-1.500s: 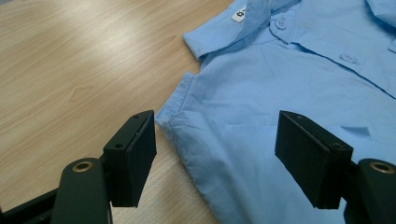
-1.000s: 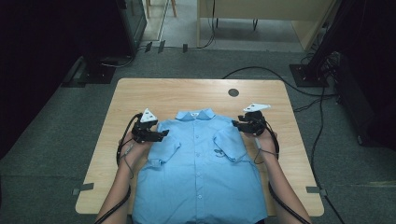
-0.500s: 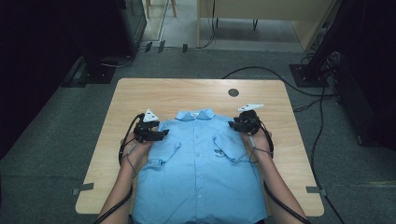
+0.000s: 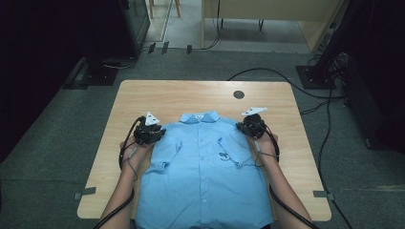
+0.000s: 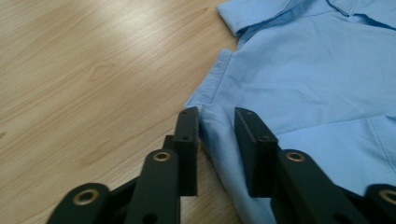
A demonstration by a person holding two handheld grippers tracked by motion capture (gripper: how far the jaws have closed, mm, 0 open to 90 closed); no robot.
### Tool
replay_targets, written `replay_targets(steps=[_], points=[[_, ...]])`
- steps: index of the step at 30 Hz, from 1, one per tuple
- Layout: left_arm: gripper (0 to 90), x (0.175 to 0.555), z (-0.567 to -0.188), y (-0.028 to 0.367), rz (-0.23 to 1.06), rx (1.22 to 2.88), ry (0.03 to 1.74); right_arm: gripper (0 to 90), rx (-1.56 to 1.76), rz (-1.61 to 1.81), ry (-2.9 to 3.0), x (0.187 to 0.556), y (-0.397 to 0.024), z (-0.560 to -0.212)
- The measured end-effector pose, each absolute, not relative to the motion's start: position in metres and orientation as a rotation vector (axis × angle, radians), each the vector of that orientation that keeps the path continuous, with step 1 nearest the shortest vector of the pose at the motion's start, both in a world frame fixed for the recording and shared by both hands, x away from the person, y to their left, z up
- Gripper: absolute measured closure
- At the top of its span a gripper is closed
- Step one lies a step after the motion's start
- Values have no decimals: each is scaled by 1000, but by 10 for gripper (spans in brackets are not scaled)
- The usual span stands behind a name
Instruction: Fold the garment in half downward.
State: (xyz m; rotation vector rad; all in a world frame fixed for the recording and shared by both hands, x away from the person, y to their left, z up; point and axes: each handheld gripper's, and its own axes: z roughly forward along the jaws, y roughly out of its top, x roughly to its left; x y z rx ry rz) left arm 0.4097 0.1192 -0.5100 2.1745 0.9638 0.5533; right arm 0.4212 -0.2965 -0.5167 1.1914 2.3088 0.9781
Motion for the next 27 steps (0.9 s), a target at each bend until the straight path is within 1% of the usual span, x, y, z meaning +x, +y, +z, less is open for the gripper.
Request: replay_targets(steps=[1,4,5,6,7,8,9,20,24,25,26,27], points=[[781,410,-510,119,553,2175,964,878,1191,978,2309,421,-297,-517],[781,410,-510,121,558,2169,970,879,1177,976,2299,420,-297,-515],[778,409,-510,126,542,2146,981,879,1178,982,2296,419,-298,-515],[808,409,-510,126,542,2146,981,879,1178,982,2296,419,-298,-515],[808,409,-510,126,542,2146,981,879,1173,985,2292,418,-300,-513],[811,411,-512,127,516,2143,987,879,1173,990,2291,418,-301,-513],[870,411,-512,127,516,2143,987,879,1173,990,2291,418,-301,-513],[881,412,-513,128,493,2132,998,866,1205,1025,2273,418,-312,-510],[879,413,-513,129,492,2130,1008,866,1237,954,2234,417,-316,-514],[879,414,-514,132,471,2114,1023,867,1254,956,2215,417,-319,-514],[848,414,-514,132,471,2114,1023,867,1254,956,2215,417,-319,-514],[848,414,-514,132,471,2114,1023,867,1266,940,2230,416,-323,-516]])
